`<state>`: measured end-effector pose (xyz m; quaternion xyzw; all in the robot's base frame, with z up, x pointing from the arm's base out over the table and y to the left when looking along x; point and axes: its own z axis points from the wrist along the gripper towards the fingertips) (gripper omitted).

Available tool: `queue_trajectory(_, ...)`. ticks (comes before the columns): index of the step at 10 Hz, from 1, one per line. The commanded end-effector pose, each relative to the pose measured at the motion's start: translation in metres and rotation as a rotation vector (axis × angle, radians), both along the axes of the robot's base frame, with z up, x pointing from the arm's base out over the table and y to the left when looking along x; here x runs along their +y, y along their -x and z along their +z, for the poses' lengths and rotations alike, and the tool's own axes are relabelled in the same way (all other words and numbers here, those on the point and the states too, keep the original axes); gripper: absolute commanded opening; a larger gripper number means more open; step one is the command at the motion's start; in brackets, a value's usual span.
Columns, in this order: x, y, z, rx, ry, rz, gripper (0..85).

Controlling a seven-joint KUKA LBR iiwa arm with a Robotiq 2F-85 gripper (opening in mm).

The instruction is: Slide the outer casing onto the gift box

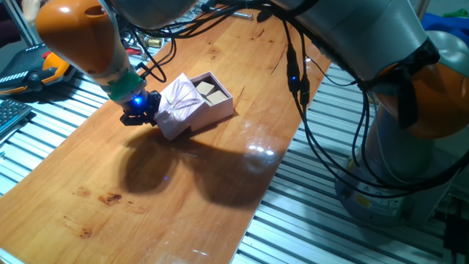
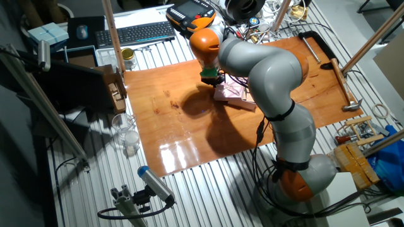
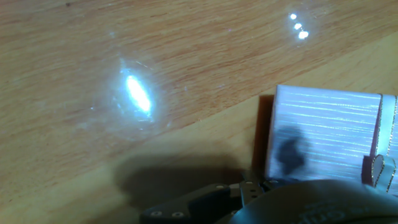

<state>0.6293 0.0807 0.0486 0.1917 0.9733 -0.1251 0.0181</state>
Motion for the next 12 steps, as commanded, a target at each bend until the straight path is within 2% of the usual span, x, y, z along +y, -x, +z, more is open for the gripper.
queue_trajectory(1, -0.001, 0.0006, 0.002, 0.001, 0.0, 0.002, 0.0)
queue_trajectory(7, -0.011, 0.0026, 0.012, 0.014, -0.011, 0.016, 0.0)
queue_trajectory(12, -0.012, 0.0051, 0.019, 0.019, -0.019, 0.02, 0.0)
